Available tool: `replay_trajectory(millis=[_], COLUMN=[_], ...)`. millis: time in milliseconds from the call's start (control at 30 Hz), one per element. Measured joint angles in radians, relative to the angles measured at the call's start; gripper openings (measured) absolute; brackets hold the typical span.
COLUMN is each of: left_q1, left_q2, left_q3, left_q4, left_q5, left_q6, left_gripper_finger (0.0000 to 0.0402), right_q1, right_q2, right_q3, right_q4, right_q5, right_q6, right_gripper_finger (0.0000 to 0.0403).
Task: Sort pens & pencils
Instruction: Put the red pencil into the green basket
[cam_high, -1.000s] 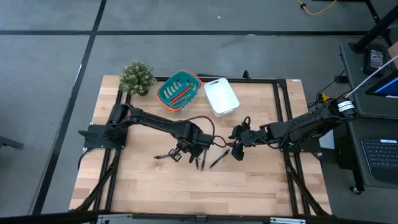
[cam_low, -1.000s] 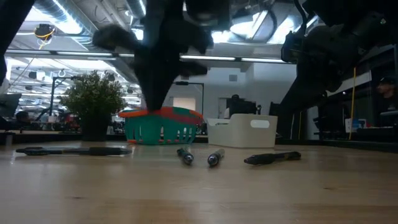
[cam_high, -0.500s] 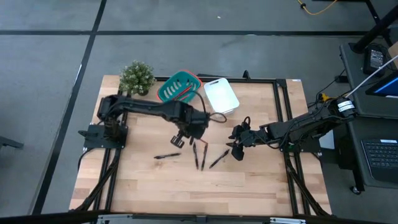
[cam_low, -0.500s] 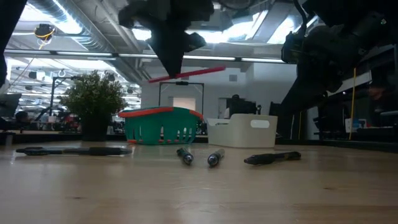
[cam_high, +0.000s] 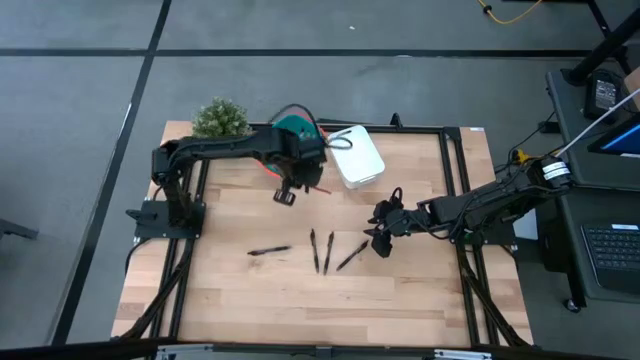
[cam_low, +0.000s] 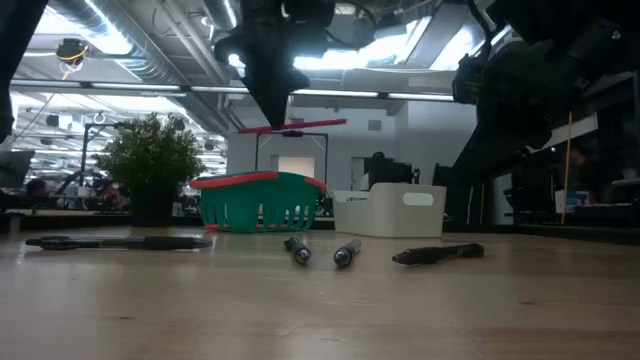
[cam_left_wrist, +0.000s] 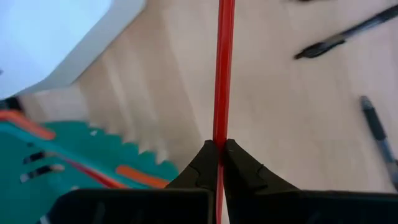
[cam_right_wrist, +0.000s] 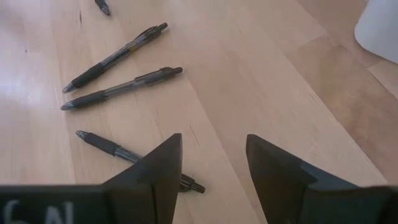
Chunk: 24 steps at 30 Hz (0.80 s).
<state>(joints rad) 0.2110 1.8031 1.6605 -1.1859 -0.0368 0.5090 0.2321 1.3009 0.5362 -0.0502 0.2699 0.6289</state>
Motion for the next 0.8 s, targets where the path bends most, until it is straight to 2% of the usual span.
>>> replay_trajectory(millis=[167,433,633,800], left_q1=[0.092,0.246,0.341,0.426], left_q2=[-0.067,-0.157,-0.202,-0.206], left_q3=[-0.051,-0.224,-0.309,-0.352], left_q4=[0.047,0.189,0.309,0.357], left_q5=[0.017,0.031,0.034,0.162], left_q6=[0.010,0.022,0.025,0.032], left_gripper_finger=[0.0003,0.0003,0.0003,0.0002], right_q1=[0.000,0.000,0.000,0.000], right_q2=[0.025,0.052,0.052,0.052], right_q3=[0.000,0.000,0.000,0.000], right_q4=[-0.005,-0.001,0.002,0.002], right_q5=[0.000,0.000,0.000,0.000], right_q6=[0.014,0.022,0.022,0.020], right_gripper_finger=[0.0180,0.0180,0.0180,0.0180])
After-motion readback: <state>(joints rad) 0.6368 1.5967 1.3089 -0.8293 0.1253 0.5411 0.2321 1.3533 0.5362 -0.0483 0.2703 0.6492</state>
